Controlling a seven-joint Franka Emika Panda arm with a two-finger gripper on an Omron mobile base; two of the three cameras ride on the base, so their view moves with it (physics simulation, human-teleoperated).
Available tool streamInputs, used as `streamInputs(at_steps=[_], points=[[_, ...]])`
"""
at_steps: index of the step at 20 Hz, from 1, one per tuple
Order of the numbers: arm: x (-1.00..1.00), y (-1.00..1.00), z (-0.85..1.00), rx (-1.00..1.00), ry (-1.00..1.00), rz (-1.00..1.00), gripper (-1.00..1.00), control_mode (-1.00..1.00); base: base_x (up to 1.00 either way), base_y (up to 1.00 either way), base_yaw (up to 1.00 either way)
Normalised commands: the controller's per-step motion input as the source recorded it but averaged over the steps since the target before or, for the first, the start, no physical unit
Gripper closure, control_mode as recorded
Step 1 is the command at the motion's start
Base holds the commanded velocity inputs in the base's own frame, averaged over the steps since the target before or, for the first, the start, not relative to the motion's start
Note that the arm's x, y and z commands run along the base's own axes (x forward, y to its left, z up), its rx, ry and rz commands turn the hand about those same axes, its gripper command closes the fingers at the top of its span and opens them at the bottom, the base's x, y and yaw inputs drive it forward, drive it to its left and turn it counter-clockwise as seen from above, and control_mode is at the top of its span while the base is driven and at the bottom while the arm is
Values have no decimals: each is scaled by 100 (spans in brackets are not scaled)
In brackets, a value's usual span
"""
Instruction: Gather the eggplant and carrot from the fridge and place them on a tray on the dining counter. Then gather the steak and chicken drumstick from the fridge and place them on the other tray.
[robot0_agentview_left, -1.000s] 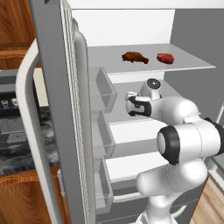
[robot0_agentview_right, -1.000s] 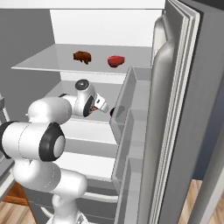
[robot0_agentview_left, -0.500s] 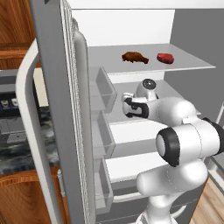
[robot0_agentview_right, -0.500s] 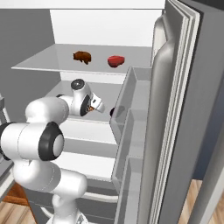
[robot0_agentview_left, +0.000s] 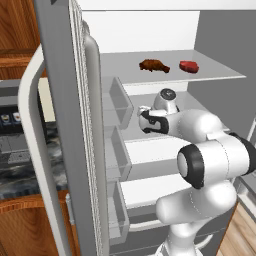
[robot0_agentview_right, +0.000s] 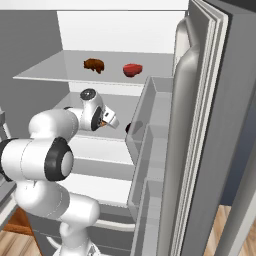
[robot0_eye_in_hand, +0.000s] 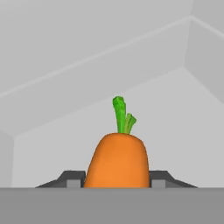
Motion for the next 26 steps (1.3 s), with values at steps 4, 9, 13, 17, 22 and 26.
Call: streamInputs(at_steps=[4,9,13,17,22,26], points=[[-68,-17,1,0,-7,0,100,-100,0,0,0],[-82,-16,52,0,-5,0,100,-100,0,0,0],[-72,-10,86,0,1,0,100,-100,0,0,0],[-86,-2,58,0,7,0,100,-100,0,0,0],[-96,0,35,-3,7,0,100,-100,0,0,0],[-92,0,35,-5,6,0,100,-100,0,0,0]])
